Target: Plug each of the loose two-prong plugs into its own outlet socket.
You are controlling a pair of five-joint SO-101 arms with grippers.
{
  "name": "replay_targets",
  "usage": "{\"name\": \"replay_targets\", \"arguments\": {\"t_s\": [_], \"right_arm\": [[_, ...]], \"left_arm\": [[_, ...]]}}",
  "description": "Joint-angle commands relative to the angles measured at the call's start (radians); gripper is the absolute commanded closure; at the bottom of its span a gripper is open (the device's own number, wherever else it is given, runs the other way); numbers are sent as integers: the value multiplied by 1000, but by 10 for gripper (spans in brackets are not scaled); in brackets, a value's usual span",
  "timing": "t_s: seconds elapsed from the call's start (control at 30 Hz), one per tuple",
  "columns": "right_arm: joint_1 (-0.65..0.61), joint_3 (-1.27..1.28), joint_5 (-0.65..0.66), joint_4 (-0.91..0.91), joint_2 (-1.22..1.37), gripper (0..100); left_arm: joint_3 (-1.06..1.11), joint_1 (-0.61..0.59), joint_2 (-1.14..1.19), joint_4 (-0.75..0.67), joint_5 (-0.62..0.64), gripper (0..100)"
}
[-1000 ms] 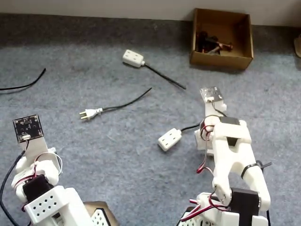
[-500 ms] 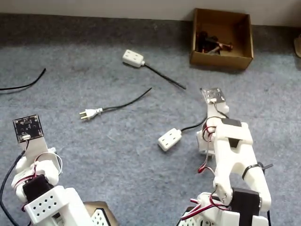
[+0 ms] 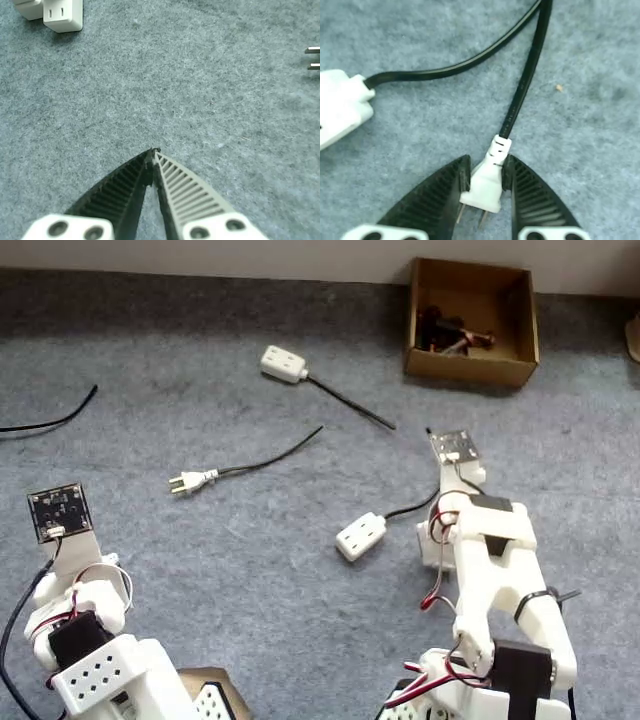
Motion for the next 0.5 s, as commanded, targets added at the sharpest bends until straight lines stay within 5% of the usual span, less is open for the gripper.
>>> {"name": "replay_targets", "arguments": {"t_s": [0.0,0.47], "right_arm": [[10,25,6,-53,-36,892],[10,39,6,-59,-36,892]], "left_arm": [[-8,16,-16,-18,-8,994],[-8,16,-16,-18,-8,994]]}}
